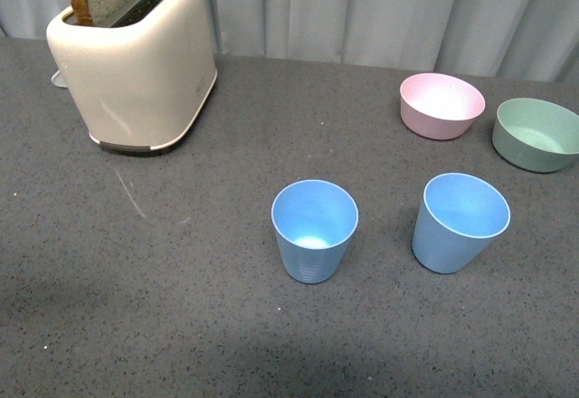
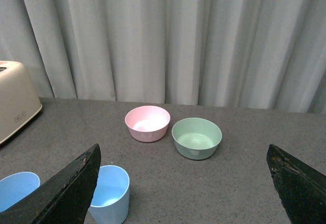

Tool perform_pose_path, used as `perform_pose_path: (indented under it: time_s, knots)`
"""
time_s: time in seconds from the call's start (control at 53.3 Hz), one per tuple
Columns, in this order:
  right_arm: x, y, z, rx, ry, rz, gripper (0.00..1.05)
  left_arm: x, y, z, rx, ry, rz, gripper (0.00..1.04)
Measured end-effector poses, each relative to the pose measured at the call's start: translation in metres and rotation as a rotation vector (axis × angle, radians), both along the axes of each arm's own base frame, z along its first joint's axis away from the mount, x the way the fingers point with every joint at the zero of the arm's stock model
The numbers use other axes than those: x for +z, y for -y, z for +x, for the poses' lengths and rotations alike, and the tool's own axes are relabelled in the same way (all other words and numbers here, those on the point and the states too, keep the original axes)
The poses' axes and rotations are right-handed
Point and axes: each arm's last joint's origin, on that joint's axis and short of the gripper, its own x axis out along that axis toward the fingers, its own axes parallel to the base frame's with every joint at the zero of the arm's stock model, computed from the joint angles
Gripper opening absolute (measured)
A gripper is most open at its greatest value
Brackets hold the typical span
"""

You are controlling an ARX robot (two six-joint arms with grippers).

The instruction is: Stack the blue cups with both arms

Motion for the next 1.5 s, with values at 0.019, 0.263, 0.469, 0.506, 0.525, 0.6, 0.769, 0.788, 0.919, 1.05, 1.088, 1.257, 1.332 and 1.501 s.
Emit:
perform_pose_path:
  time_s: [0.019,0.263,0.469,0.506,0.525,0.6,0.769,0.788,0.919,1.05,1.088,1.257,1.332,1.501]
  knots:
    - [0.000,0.000,0.000,0.000,0.000,0.000,0.95,0.000,-0.001,-0.001,0.000,0.000,0.000,0.04]
    - [0.000,0.000,0.000,0.000,0.000,0.000,0.95,0.001,-0.015,-0.024,-0.022,0.003,-0.001,0.04]
    - [0.000,0.000,0.000,0.000,0.000,0.000,0.95,0.004,-0.021,-0.035,0.001,0.014,-0.001,0.04]
    - [0.000,0.000,0.000,0.000,0.000,0.000,0.95,0.006,-0.021,-0.037,-0.001,0.020,-0.001,0.04]
    - [0.000,0.000,0.000,0.000,0.000,0.000,0.95,0.006,-0.021,-0.038,0.000,0.019,-0.001,0.04]
    - [0.000,0.000,0.000,0.000,0.000,0.000,0.95,0.008,-0.021,-0.042,0.000,0.023,-0.001,0.04]
    - [0.000,0.000,0.000,0.000,0.000,0.000,0.95,0.010,-0.021,-0.048,0.000,0.031,-0.001,0.04]
    - [0.000,0.000,0.000,0.000,0.000,0.000,0.95,0.010,-0.021,-0.049,0.000,0.031,-0.001,0.04]
    - [0.000,0.000,0.000,0.000,0.000,0.000,0.95,0.011,-0.021,-0.055,0.000,0.035,-0.001,0.04]
    - [0.000,0.000,0.000,0.000,0.000,0.000,0.95,0.012,-0.021,-0.059,0.000,0.037,-0.001,0.04]
    - [0.000,0.000,0.000,0.000,0.000,0.000,0.95,0.012,-0.021,-0.060,0.000,0.037,-0.001,0.04]
    - [0.000,0.000,0.000,0.000,0.000,0.000,0.95,0.012,-0.021,-0.063,0.000,0.038,-0.001,0.04]
    - [0.000,0.000,0.000,0.000,0.000,0.000,0.95,0.012,-0.021,-0.065,0.000,0.038,-0.001,0.04]
    - [0.000,0.000,0.000,0.000,0.000,0.000,0.95,0.011,-0.021,-0.069,0.000,0.038,-0.001,0.04]
